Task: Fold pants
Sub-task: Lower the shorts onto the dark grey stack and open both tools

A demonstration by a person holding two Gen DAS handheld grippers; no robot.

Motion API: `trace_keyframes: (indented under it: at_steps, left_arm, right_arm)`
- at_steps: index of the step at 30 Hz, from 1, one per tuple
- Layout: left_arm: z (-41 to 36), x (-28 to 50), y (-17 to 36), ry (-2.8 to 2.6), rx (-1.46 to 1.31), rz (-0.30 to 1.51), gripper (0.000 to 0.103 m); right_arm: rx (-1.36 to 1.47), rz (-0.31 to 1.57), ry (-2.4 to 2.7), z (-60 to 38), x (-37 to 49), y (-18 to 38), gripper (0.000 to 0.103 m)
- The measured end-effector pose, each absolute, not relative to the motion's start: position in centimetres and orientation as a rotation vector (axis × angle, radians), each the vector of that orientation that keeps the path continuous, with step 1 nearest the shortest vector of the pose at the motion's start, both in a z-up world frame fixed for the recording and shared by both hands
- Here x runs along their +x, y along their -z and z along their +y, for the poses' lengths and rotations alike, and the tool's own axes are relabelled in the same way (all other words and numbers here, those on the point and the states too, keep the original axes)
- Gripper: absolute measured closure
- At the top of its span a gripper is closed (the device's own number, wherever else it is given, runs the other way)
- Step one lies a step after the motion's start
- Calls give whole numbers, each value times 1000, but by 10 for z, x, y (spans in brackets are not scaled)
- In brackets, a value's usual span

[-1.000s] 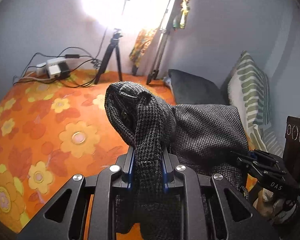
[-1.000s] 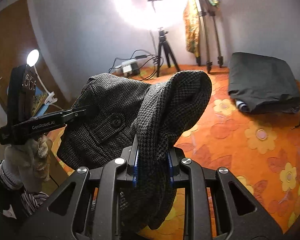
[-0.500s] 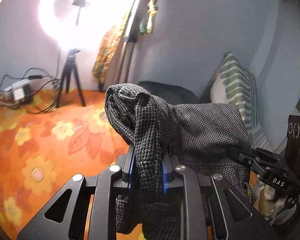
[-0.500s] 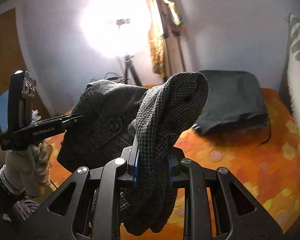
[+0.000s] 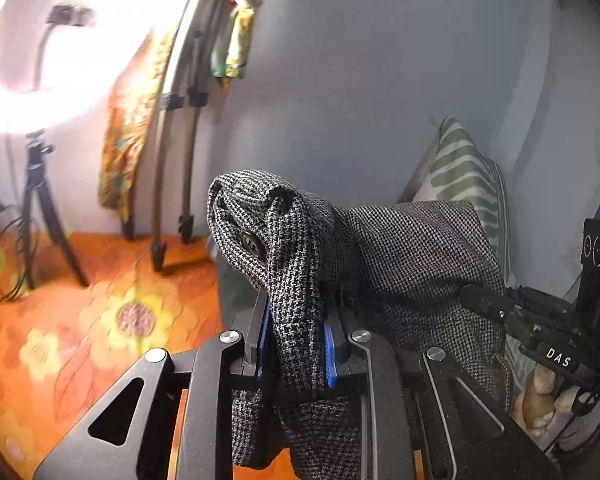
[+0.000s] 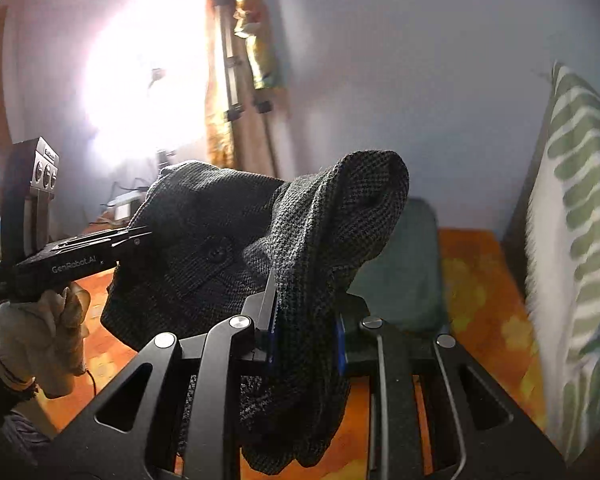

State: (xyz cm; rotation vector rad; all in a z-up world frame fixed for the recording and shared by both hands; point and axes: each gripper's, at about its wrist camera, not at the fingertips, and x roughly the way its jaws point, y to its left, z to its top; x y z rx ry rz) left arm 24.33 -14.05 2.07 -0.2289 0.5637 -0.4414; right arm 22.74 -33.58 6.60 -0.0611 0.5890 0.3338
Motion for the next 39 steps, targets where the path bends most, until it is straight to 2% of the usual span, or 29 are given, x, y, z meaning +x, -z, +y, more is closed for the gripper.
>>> trace_keyframes:
  at_steps: [11, 19, 21, 22, 23, 26, 29, 30, 31, 39]
  left_arm:
    - [-184, 342, -6, 400, -241, 543, 84]
    - [-197, 383, 35, 357, -261, 611, 84]
    - [-197, 389, 44, 342, -258, 642, 83]
    - [-197, 390, 46, 332, -256, 650, 81]
    - [-197, 391, 48, 315, -249, 658, 80]
    - [-196, 389, 48, 276, -209, 677, 68]
    - [-193, 379, 39, 253, -172, 647, 58]
    - [-192, 374, 35, 248, -160, 632, 49]
    - [-191, 371, 29, 248, -154, 619, 46]
    - [-212, 343, 19, 311, -31, 619, 46]
  right_arm:
    - [-112, 600, -346, -377, 352, -64, 81]
    - [-110, 650, -353, -401, 420, -24, 81]
    - [-128, 664, -333, -405, 429, -13, 77]
    - [-142, 673, -313, -406, 432, -7, 71]
    - [-152, 683, -291, -408, 435, -3, 60]
    - [-168, 704, -204, -414, 440, 5, 45]
    - [-182, 703, -144, -420, 436, 2, 42]
    - [-175, 697, -142, -422, 432, 0, 42]
    - [-168, 686, -130, -423, 427, -4, 41]
    - [-209, 620, -215, -398, 390, -17, 41]
